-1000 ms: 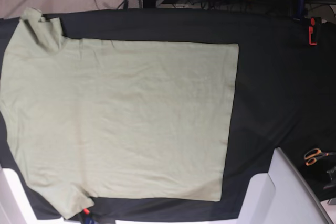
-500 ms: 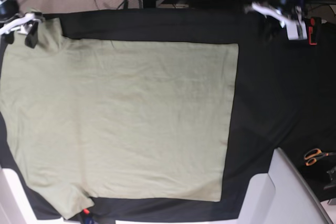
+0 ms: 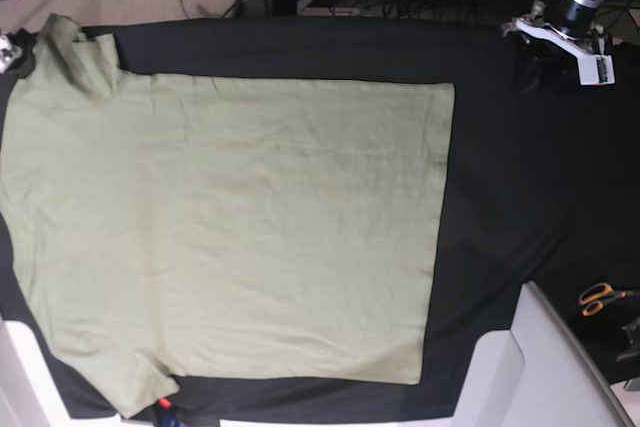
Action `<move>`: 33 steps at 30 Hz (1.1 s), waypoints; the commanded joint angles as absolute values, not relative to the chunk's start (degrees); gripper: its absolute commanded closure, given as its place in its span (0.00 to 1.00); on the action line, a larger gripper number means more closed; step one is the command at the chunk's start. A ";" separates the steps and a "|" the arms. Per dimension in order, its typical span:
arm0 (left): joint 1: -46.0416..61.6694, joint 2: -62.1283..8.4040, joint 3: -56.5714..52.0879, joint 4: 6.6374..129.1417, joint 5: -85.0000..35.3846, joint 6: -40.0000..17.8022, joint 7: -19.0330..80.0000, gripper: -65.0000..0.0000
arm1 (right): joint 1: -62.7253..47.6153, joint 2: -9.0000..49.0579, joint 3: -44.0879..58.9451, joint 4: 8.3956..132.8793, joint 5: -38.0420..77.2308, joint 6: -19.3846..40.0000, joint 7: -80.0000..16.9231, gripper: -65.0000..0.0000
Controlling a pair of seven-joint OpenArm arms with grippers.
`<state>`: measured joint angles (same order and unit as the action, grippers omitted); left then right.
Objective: Fold the T-shirt properly
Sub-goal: 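Move both grippers down to the shirt's shoulder edge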
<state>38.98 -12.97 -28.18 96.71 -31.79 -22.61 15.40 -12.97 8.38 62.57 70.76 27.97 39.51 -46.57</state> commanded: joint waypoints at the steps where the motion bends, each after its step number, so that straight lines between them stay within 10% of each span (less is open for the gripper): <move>1: 38.90 -12.97 -28.70 96.92 -32.66 -23.60 14.46 0.60 | -12.88 9.98 62.81 71.43 29.14 40.00 -45.14 0.08; 14: 36.97 -12.26 -29.32 94.37 -32.66 -23.60 14.64 0.60 | -13.14 5.85 58.42 70.99 29.23 40.00 -45.14 0.11; 25: 33.45 -9.45 -28.97 91.47 -32.92 -23.60 14.73 0.59 | -13.32 4.70 58.33 70.90 29.05 40.00 -45.23 1.00; 33: 30.99 -6.99 -24.75 85.49 -32.92 -23.69 14.81 0.50 | -13.93 4.70 58.33 70.90 28.97 40.00 -45.23 1.00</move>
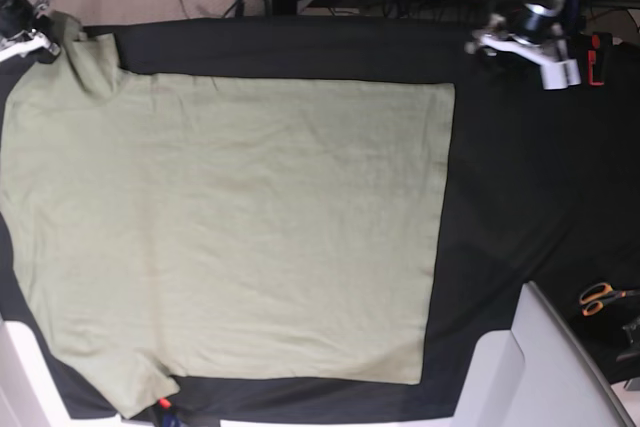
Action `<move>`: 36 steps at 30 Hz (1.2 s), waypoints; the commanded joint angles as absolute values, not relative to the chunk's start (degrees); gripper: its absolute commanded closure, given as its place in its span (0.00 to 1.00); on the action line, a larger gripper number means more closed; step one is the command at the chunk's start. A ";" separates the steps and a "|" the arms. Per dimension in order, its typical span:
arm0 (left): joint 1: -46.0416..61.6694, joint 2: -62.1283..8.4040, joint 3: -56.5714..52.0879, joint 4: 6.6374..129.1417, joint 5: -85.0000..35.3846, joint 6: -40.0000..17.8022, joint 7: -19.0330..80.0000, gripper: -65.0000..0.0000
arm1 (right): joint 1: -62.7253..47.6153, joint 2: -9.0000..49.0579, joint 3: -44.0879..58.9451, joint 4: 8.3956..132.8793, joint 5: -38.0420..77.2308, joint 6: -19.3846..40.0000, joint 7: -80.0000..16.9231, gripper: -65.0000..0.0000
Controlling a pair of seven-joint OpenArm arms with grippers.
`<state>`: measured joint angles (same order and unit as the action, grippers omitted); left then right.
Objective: Fold the T-shirt properly
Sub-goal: 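Move both grippers down to the shirt's shoulder edge, then close both grippers on the shoulder edge of the green shirt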
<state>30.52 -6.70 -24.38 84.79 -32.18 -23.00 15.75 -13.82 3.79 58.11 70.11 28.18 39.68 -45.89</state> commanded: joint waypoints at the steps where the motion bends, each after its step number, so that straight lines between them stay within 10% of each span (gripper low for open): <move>1: 30.73 -6.99 -23.52 85.23 -32.92 -23.69 14.81 0.48 | -13.93 4.70 58.33 70.90 28.97 40.00 -45.23 1.00; 29: 21.67 -2.15 -18.86 70.64 -32.75 -23.69 14.64 0.49 | -14.37 5.05 58.24 70.99 28.97 40.00 -48.13 1.00; 31: 21.67 -2.07 -18.86 70.55 -32.84 -23.69 14.64 0.59 | -14.37 5.05 58.24 70.99 28.97 40.00 -48.13 1.00; 34: 21.14 -2.07 -18.24 70.29 -32.92 -23.69 14.73 0.98 | -14.29 5.05 58.24 70.99 28.97 40.00 -48.13 1.00; 36: 20.97 -2.42 -16.48 70.02 -32.92 -23.69 14.73 1.00 | -14.29 5.05 58.24 71.43 28.97 40.00 -48.13 1.00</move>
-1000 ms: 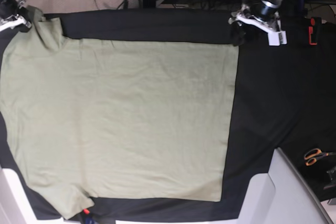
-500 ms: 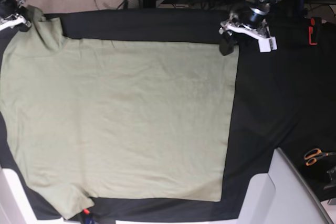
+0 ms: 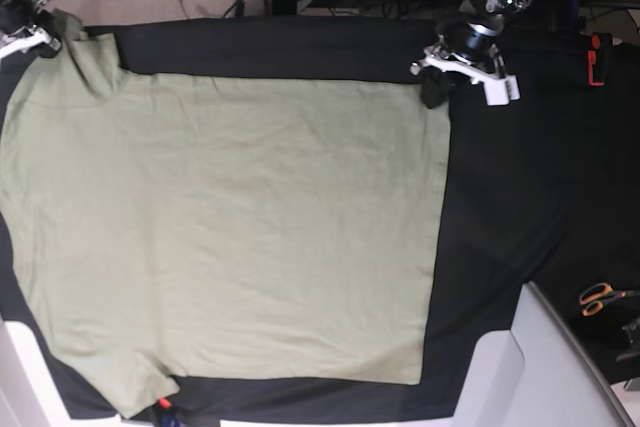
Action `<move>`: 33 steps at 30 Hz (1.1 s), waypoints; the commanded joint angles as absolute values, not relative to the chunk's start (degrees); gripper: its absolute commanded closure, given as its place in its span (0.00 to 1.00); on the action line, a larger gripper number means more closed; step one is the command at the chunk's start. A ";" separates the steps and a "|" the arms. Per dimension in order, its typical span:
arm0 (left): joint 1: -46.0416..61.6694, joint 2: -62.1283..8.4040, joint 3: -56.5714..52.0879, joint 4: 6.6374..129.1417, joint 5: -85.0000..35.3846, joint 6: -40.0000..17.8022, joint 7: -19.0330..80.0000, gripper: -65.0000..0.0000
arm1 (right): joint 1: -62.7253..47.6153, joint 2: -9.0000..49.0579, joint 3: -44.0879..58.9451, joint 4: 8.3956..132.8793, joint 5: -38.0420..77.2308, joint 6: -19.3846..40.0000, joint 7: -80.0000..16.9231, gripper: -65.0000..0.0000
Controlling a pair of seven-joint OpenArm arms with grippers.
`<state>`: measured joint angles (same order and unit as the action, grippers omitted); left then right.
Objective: Fold the T-shirt properly
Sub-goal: 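Close both grippers on the shoulder edge of the green shirt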
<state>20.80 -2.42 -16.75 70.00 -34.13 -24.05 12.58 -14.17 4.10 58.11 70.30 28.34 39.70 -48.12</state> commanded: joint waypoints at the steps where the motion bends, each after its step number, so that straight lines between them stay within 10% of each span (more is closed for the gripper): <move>1: 20.88 -2.42 -16.04 70.02 -32.92 -23.60 14.73 1.00 | -14.29 5.05 58.24 71.52 28.97 40.00 -48.22 1.00; 33: 9.89 -2.15 -15.43 79.69 -32.84 -16.84 28.88 1.00 | 0.92 16.13 47.69 68.44 28.88 40.00 -54.11 1.00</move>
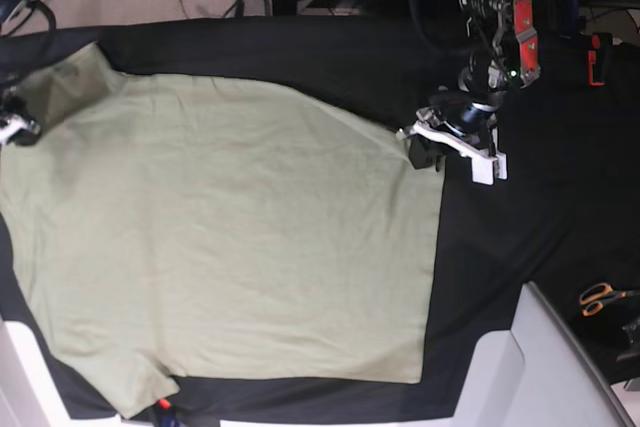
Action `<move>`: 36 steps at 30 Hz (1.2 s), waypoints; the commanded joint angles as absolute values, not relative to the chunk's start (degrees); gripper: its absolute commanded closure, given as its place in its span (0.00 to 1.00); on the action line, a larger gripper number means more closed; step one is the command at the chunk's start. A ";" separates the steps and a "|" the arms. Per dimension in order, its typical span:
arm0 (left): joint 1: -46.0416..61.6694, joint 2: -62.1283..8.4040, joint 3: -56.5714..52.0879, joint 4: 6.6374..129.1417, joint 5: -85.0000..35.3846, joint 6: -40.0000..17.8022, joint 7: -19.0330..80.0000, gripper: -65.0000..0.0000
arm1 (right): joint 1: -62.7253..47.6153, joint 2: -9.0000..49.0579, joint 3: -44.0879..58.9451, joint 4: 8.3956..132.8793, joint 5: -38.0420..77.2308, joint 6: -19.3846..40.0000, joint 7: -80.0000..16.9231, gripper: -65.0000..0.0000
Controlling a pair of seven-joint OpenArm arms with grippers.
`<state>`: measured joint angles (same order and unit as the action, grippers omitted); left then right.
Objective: Fold the T-shirt properly
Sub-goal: 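Close both grippers on the shoulder edge of the green shirt, then lift the held edge and drag the shirt toward the arm mounts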
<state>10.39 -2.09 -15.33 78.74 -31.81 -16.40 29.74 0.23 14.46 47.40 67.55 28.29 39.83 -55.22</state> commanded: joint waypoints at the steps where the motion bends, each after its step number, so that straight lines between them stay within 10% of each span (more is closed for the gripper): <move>1: 9.45 -2.15 -15.43 79.08 -32.92 -16.84 28.88 1.00 | 1.71 16.40 47.60 67.21 28.88 40.00 -53.85 1.00; 36: -7.69 -2.07 -15.60 62.64 -32.57 -16.75 25.71 1.00 | 17.45 23.25 36.79 42.51 28.88 40.00 -31.60 1.00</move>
<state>-6.50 -1.93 -15.66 61.78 -31.73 -16.29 26.44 16.14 21.89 36.42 41.60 27.68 39.51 -32.97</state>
